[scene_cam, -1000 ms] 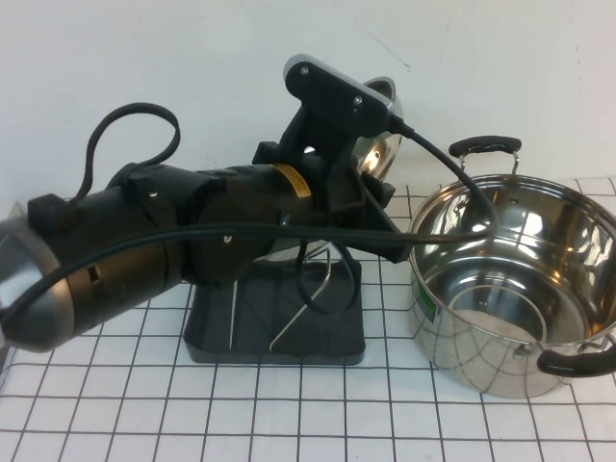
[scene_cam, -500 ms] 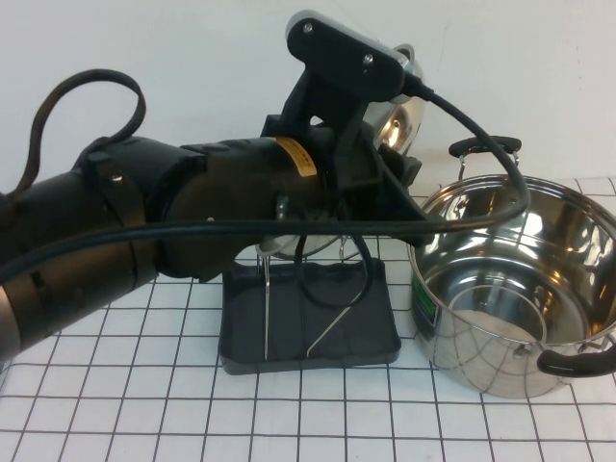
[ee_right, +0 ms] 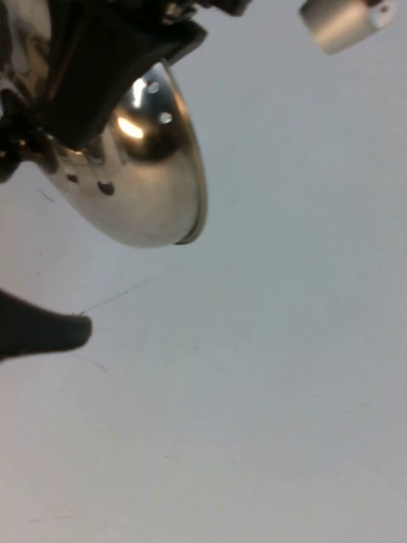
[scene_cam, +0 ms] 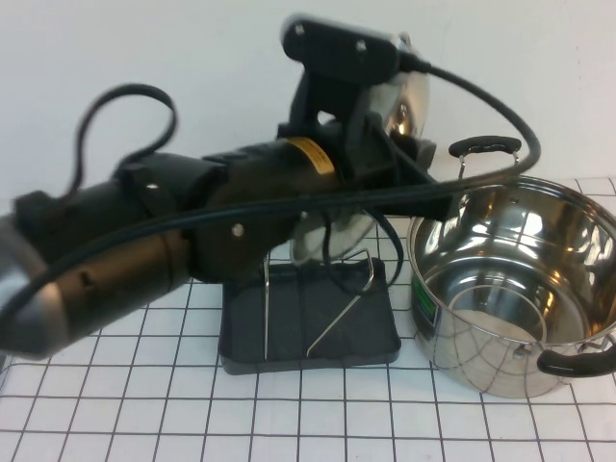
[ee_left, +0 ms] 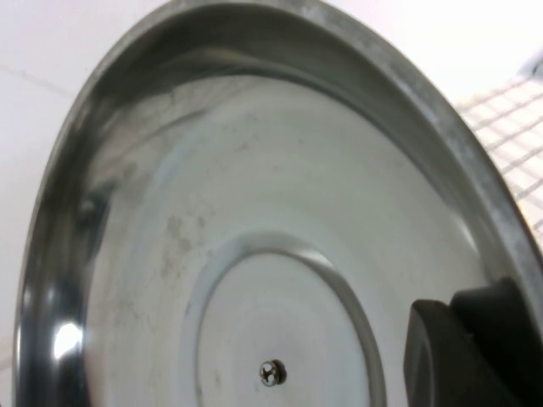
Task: Put pot lid on rack
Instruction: Place the pot lid on the pot rack
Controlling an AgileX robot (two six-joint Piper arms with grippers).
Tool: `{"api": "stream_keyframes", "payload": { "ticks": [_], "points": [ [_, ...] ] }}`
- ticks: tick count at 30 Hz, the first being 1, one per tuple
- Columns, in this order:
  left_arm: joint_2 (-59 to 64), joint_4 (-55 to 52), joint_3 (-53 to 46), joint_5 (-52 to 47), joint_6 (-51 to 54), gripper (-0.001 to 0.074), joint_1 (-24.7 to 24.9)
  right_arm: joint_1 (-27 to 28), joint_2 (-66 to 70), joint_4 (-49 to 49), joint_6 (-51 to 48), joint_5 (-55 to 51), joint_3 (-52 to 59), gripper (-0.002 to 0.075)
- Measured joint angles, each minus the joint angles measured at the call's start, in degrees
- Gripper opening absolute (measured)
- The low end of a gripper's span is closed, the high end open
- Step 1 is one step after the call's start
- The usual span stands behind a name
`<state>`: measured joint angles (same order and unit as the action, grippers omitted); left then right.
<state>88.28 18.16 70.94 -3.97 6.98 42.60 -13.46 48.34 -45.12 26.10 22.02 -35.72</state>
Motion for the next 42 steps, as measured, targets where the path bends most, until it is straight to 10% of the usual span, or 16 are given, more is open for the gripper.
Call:
{"api": "stream_keyframes", "payload": {
  "ticks": [42],
  "points": [
    [8.3, -9.5, 0.6, -8.9, -2.4, 0.0086, -3.5, 0.0, 0.0, -0.2, 0.1, -0.5, 0.0, 0.0534]
  ]
}}
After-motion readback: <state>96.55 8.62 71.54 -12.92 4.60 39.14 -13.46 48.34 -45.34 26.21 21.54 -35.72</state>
